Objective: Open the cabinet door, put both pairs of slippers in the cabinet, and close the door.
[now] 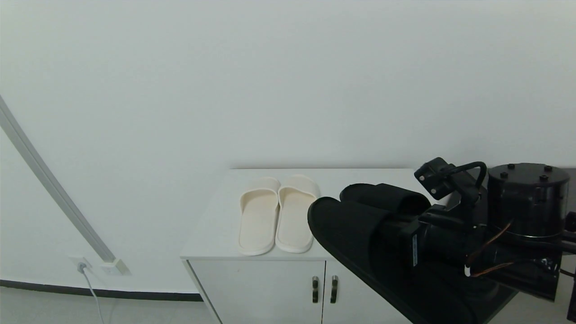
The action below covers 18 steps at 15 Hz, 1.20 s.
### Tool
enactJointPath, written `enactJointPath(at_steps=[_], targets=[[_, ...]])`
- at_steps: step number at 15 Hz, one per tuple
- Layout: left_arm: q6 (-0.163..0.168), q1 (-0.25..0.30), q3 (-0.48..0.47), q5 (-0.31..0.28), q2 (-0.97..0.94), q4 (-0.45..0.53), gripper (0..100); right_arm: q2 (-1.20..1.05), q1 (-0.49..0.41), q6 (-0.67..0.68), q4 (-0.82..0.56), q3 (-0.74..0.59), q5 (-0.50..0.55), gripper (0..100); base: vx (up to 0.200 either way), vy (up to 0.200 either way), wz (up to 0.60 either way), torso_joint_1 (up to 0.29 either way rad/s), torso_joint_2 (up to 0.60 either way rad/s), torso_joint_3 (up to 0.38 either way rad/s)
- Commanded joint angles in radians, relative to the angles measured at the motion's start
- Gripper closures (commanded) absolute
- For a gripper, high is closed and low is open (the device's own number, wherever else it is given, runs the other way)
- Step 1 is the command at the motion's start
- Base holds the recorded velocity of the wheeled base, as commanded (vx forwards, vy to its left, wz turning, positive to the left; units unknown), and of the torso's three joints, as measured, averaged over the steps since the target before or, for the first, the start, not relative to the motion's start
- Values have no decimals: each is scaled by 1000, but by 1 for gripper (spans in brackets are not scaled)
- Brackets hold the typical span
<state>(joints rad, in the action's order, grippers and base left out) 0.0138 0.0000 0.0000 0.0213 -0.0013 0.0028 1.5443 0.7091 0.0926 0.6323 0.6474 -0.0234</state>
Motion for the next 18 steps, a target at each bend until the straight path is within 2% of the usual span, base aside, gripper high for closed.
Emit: enactJointPath(at_steps=[1,11,18], targets=[[0,0,0,0,1,0,100,-7,9,-4,0,-9,0,100,-200,0,0,2,7,2],[0,0,0,0,1,0,100,-10,15,-2,6,-26,2,100,-200,0,0,0,-1,1],[0,0,0,0,1,0,100,-19,18,-10,7,-51,-6,100,0,0,0,0,0,0]])
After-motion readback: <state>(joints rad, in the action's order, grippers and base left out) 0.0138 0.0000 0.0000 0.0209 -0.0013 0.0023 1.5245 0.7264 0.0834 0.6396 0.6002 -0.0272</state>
